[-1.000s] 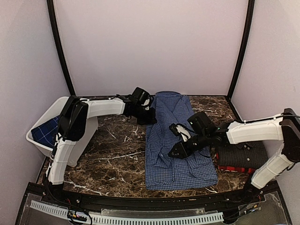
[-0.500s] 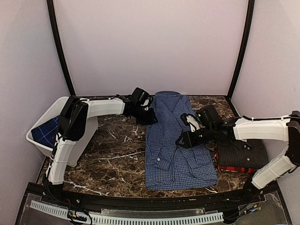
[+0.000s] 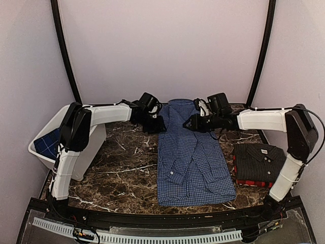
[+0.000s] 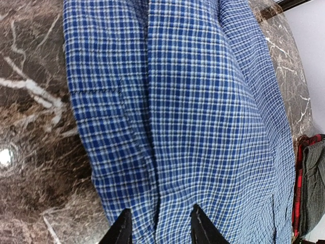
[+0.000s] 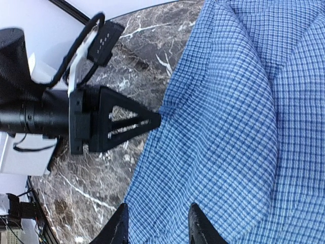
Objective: Fold and stack the long sleeve shirts
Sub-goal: Adjust the sleeve of the rectangle-folded shirt.
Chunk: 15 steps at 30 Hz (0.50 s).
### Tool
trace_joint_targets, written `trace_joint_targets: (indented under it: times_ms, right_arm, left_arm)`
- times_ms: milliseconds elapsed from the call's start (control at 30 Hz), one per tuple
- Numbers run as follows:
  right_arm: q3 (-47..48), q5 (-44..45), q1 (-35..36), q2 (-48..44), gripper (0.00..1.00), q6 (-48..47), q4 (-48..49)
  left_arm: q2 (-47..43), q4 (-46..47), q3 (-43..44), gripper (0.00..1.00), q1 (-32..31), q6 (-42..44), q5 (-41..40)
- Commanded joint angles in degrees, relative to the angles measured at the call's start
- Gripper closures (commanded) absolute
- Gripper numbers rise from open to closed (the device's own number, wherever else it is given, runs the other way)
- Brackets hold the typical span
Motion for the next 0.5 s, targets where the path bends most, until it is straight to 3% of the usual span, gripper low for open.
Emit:
trace_joint_targets:
  times_ms: [0, 467]
  right_arm:
    - [8.9, -6.1, -0.6, 7.9, 0.64, 2.0, 5.9]
    - [29.3, -14.1, -4.9, 34.4, 0.7, 11.8, 13.1]
  left_arm:
    - [-8.3, -1.5, -4.7, 0.64, 0.3, 0.7, 0.8]
    - [-19.1, 3.1, -21.3, 0.69, 0.3, -1.1, 8.2]
